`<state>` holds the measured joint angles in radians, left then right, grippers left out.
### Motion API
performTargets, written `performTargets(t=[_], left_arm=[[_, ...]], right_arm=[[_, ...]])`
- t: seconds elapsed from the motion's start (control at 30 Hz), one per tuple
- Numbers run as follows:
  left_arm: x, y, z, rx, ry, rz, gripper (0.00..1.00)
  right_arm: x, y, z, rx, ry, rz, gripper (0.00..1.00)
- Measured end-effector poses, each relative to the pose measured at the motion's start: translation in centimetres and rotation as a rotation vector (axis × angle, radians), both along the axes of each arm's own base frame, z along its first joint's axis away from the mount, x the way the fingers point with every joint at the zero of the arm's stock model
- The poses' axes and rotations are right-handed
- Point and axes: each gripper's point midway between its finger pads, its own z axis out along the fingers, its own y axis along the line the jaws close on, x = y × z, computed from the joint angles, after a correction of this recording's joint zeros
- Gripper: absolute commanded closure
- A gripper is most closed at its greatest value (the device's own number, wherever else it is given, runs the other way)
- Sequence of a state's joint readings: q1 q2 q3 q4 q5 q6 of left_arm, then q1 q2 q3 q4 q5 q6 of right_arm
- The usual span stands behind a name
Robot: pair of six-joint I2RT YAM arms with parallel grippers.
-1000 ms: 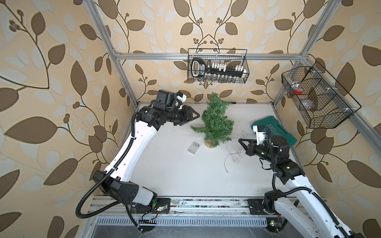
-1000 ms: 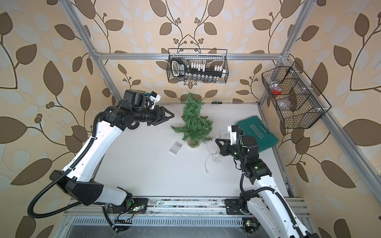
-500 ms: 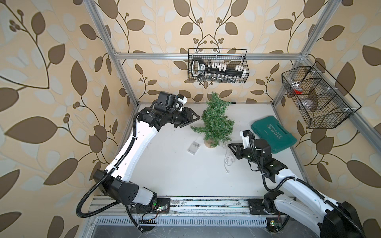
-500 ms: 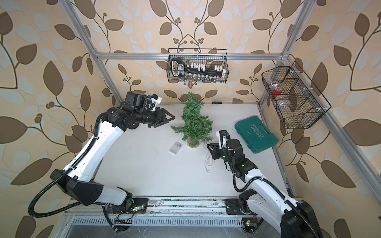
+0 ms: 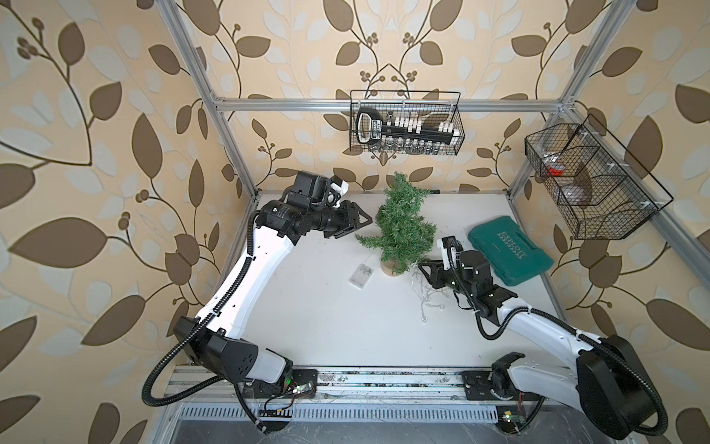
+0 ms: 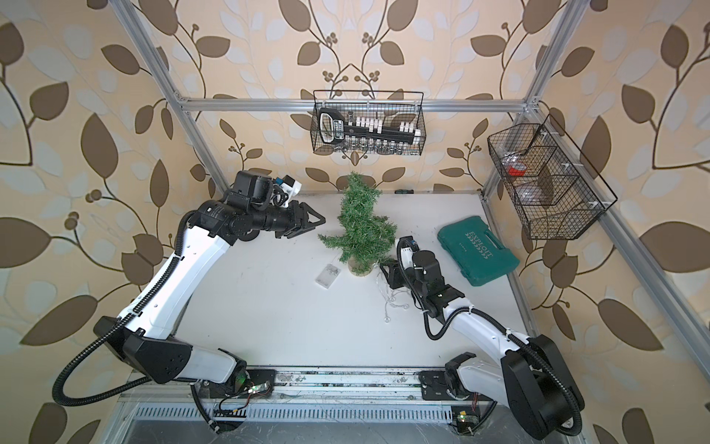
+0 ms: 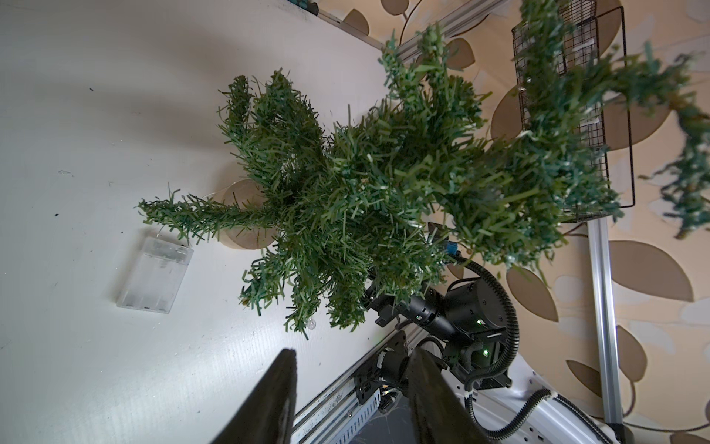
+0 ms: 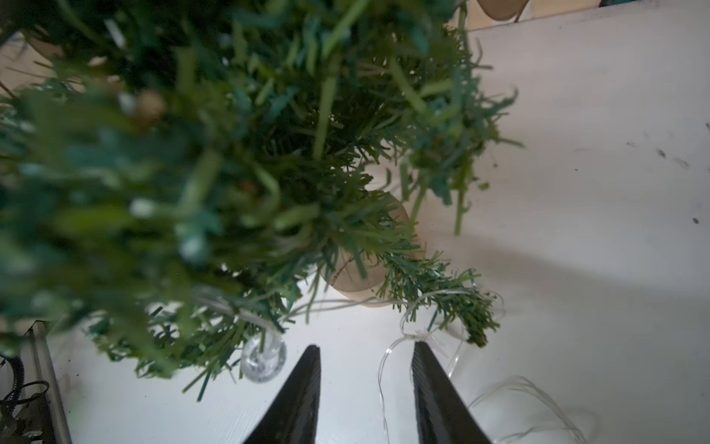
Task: Remove string lights from the small christmas tree
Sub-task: Place the light string at the center of the board, then adjust the light string at the center of the board.
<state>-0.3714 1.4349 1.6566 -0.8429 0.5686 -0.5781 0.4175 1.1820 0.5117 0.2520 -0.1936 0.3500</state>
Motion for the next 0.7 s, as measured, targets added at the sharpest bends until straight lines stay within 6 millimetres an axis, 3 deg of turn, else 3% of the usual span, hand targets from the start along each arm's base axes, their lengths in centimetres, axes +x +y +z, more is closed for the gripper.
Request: performTargets(t=[0.23, 0.4, 0.5, 0.7], left_arm=[[0.0, 0.0, 0.0, 0.001, 0.001, 0.000, 0.52], [-0.1, 0.0, -0.1, 0.003, 0.006, 0.000, 0.52], [-0.2, 0.1, -0.2, 0.006, 0.012, 0.001, 0.52], [-0.3, 0.2, -0.4, 0.014, 0.017, 0.001, 0.52]], right_arm=[[0.9, 1.1, -1.7, -0.021, 0.019, 0.011, 0.61], [2.1, 0.7, -1.3, -0.019, -0.014, -0.040, 0.62], [3.0, 0.6, -0.5, -0.010, -0.046, -0.068, 0.68], [3.9, 0.4, 0.4, 0.003, -0.077, -0.104, 0.94]])
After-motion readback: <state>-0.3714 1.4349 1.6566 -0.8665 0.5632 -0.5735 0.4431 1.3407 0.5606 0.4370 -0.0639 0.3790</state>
